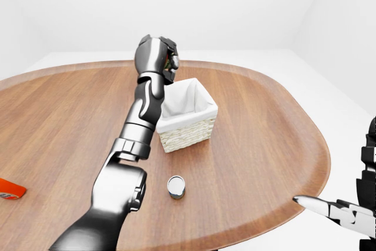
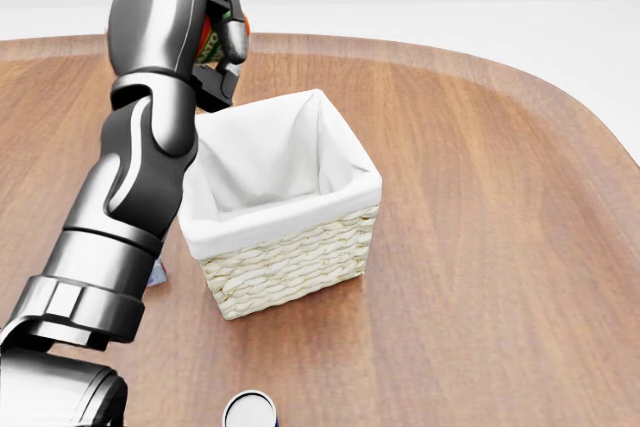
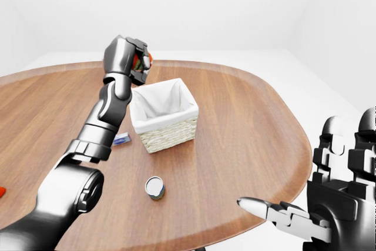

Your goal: Pick up the tomato sauce, and put it in the basket.

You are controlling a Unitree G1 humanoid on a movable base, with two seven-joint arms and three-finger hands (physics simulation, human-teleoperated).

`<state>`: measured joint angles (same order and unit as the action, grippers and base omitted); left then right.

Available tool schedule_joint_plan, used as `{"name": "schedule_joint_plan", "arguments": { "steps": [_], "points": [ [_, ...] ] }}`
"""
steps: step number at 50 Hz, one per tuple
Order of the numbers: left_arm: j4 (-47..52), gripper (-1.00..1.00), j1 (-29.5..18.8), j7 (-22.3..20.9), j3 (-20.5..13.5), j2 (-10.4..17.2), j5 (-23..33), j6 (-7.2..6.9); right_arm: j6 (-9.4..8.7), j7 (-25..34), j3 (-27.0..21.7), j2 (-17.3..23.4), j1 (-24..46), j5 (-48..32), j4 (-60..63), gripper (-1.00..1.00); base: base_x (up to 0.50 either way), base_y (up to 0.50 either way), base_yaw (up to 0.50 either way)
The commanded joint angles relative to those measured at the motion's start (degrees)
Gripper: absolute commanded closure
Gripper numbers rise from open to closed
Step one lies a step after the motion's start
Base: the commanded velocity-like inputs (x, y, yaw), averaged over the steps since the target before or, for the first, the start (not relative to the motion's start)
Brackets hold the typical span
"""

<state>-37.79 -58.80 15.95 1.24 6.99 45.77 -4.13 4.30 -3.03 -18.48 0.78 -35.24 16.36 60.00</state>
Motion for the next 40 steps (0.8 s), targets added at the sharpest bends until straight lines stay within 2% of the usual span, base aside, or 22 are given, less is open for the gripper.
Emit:
{"name": "schedule_joint_plan", "arguments": {
  "steps": [1, 2, 3, 4, 6, 7, 8, 9, 10, 11, 12, 13, 14, 15, 16, 19, 21, 33, 40],
  "points": [
    [-35.1, 1.00, -22.4, 13.3, 0.7, 2.8, 4.1, 1.85, -1.14, 1.1, -0.2, -1.0, 1.1, -0.3, 0.0, -1.00, 0.00, 0.00, 0.00],
    [-35.3, 1.00, -22.6, 13.4, 0.5, 2.8, 4.2, 1.99, -1.19, 1.4, -0.4, -1.2, 1.2, -0.3, 0.0, -1.00, 0.00, 0.00, 0.00],
    [-36.3, 1.00, -23.6, 14.1, 0.3, 3.5, 4.9, 0.45, -1.68, 1.4, -0.6, -1.2, 1.6, -0.2, 0.0, -1.00, 0.00, 0.00, 0.00],
    [-36.8, 1.00, -23.7, 14.1, -0.1, 3.5, 4.7, 1.06, -2.03, 1.4, -0.4, -1.2, 2.0, -0.6, 0.0, -1.00, 0.00, 0.00, 0.00],
    [-37.9, 1.00, -23.2, 14.1, 0.6, 3.5, 6.5, -0.32, -2.64, 1.4, 0.5, -1.2, 2.7, -1.7, 0.0, -1.00, 0.00, 0.00, 0.00],
    [-38.7, 1.00, -21.6, 14.1, 3.3, 3.4, 10.1, 2.31, -2.76, 1.7, 0.5, -1.5, 2.7, -1.7, 0.0, -1.00, 0.00, 0.00, 0.00],
    [-38.7, 1.00, -21.5, 14.1, 2.9, 3.4, 10.8, 2.43, -2.81, 1.9, 0.5, -1.6, 2.8, -1.8, 0.0, -1.00, 0.00, 0.00, 0.00],
    [-39.3, 1.00, -20.6, 14.1, 6.1, 3.4, 16.1, 1.34, -2.78, 2.2, -0.2, -1.7, 2.7, -1.1, 0.0, -1.00, 0.00, 0.00, 0.00],
    [-39.4, 1.00, -20.1, 14.1, 5.2, 3.5, 16.9, 1.16, -2.80, 2.3, -0.8, -1.8, 2.7, -0.5, 0.0, -1.00, 0.00, 0.00, 0.00],
    [-39.5, 1.00, -19.7, 14.1, 5.2, 3.4, 18.1, 2.38, -2.95, 2.3, -1.0, -1.8, 2.8, -0.3, 0.0, -1.00, 0.00, 0.00, 0.00],
    [-39.7, 1.00, -19.2, 14.1, 5.8, 3.4, 20.3, 1.82, -3.20, 2.2, -0.9, -1.7, 3.1, -0.5, 0.0, -1.00, 0.00, 0.00, 0.00],
    [-39.7, 1.00, -18.4, 9.4, 2.1, 3.0, 17.0, 1.30, -3.37, 2.2, -0.3, -1.7, 3.4, -1.2, 0.0, -1.00, 0.00, 0.00, 0.00],
    [-39.5, 1.00, -18.1, 8.3, 0.9, 2.8, 16.0, 1.11, -3.43, 2.2, -0.1, -1.8, 3.4, -1.4, 0.0, -1.00, 0.00, 0.00, 0.00],
    [-39.5, 1.00, -18.0, 8.4, 0.7, 2.7, 16.2, 0.28, -3.46, 2.3, -0.1, -1.9, 3.4, -1.5, 0.0, -1.00, 0.00, 0.00, 0.00],
    [-39.4, 1.00, -17.9, 7.2, 0.8, 2.7, 16.3, 1.58, -3.37, 2.3, -0.2, -1.9, 3.4, -1.3, 0.0, -1.00, 0.00, 0.00, 0.00],
    [-39.3, 1.00, -18.1, 6.7, 0.6, 2.3, 16.8, 1.74, -3.41, 2.0, -0.3, -1.5, 3.4, -1.0, 0.0, -1.00, 0.00, 0.00, 0.00],
    [-39.3, 1.00, -18.3, 7.5, 0.4, 2.2, 16.8, 1.25, -3.24, 1.9, -0.4, -1.3, 3.2, -0.7, 0.0, -1.00, 0.00, 0.00, 0.00],
    [-39.4, 1.00, -16.7, 6.2, 0.5, 1.7, 17.3, 1.73, -3.20, 1.7, -0.6, -1.1, 3.1, -0.4, 0.0, -1.00, 0.00, 0.00, 0.00],
    [-39.8, 1.00, -14.3, 7.7, 0.6, 1.3, 17.8, 1.94, -2.89, 1.5, -0.4, -0.9, 2.8, -0.4, 0.0, -1.00, 0.00, 0.00, 0.00]
  ]
}}
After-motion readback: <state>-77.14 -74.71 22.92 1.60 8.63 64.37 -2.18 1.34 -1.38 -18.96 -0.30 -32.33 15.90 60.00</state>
